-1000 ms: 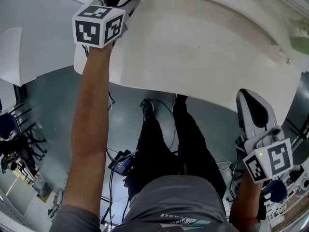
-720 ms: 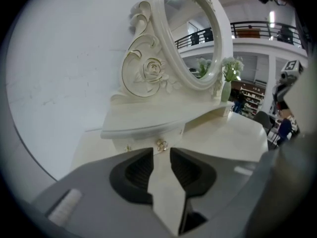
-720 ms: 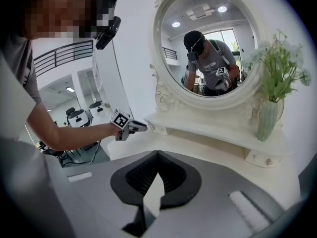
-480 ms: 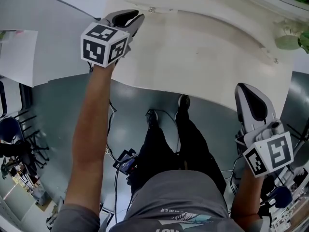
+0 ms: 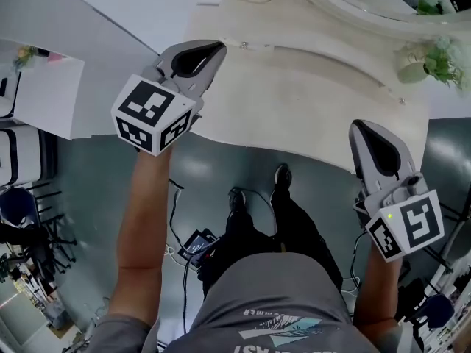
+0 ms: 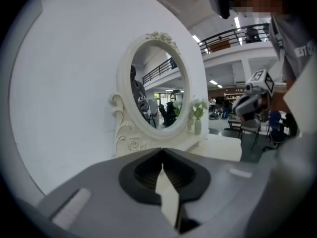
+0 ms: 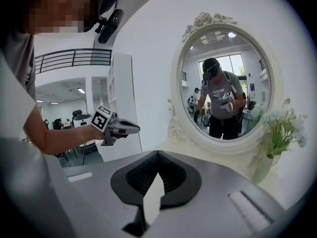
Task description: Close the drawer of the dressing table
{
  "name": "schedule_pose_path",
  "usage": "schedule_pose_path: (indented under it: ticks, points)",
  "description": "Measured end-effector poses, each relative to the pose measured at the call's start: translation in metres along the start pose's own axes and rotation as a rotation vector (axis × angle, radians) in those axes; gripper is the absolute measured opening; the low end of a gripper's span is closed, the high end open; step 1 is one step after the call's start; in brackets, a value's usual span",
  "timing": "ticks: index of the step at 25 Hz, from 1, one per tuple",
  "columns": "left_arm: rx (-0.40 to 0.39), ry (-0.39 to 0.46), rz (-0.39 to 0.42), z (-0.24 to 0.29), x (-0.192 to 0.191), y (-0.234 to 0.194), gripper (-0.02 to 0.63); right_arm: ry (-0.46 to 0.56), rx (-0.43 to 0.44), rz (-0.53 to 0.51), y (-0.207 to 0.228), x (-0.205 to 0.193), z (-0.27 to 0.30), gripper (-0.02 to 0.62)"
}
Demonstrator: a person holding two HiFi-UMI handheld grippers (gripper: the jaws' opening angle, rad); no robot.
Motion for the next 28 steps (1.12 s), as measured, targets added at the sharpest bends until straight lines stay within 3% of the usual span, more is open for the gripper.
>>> schedule_pose_path:
  ticks: [8,14,28]
  points:
    - [0.000,0.163,0.089,-0.084,0.072,0.031,0.003,0.080,-0.021,-0.100,-0.035,0.049,-0.022,0.001]
    - [0.022,0.244,0.096,-0.143,0.106,0.056,0.003,0.131,-0.042,-0.168,-0.060,0.079,-0.039,0.000]
    - [0.012,0.277,0.179,-0.229,0.125,0.092,0.003,0.199,-0.069,-0.223,-0.112,0.111,-0.071,0.000]
Point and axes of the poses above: the fingertips, and each gripper's own axes: z forward along the fingers, y to its right, x out of its top, the point moved 10 cm from there along -z, backward along the fingers, and after that the axes turned 4 degrees about x, right-handed, at the moved point
